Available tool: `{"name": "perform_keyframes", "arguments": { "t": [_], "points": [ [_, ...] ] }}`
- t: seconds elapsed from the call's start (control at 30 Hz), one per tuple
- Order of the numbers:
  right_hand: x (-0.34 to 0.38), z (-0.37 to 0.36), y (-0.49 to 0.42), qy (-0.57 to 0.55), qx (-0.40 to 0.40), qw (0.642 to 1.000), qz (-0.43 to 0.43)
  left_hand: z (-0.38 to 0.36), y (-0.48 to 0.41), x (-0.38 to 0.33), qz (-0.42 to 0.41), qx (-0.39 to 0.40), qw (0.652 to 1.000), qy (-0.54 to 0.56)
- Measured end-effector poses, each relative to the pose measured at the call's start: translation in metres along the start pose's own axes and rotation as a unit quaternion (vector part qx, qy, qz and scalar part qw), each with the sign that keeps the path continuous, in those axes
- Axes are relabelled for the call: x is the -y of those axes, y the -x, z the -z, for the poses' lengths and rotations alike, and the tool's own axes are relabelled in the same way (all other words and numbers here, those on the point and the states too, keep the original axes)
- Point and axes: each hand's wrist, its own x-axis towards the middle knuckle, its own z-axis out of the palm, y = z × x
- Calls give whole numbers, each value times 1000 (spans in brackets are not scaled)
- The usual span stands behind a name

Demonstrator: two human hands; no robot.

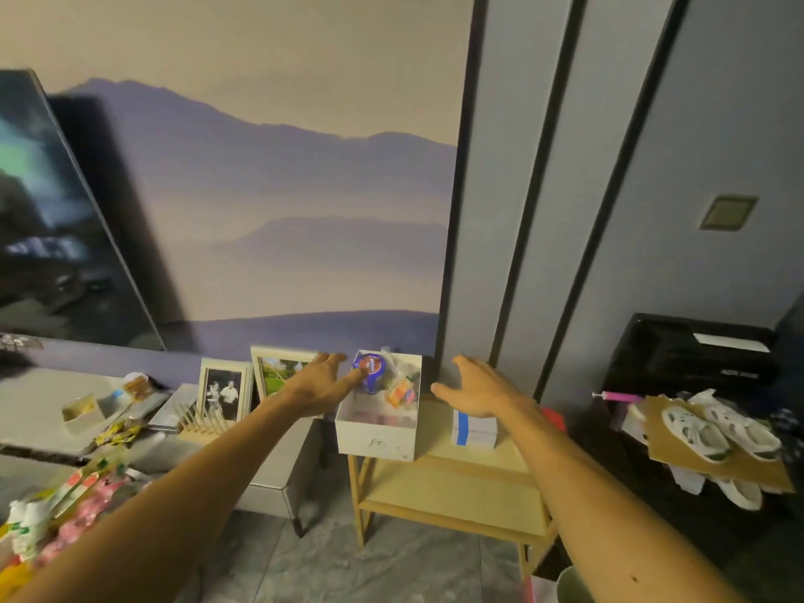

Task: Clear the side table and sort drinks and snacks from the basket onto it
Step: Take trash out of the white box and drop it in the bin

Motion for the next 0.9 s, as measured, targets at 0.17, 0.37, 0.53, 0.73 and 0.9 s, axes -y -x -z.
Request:
{"name": "perform_keyframes", "arguments": {
  "t": [0.17, 0.37, 0.53, 0.73, 0.9],
  "points": [
    [0, -21, -91, -15, 15, 1000, -8, -15, -90, 22, -3, 32, 999, 34],
    [5, -68, -200, -31, 45, 998, -44, -40, -201, 65, -38, 75, 996, 6],
    [-1, -119, -273, -28, 101, 994, -44, -81, -293, 96, -32, 125, 992, -10],
    [-42, -195, -369, 70, 130, 989, -1, -153, -375, 125, -30, 126, 991, -28],
    [-87, -270, -447, 209, 79, 969, 108, -212, -415, 159, -71, 69, 989, -108]
  ]
}}
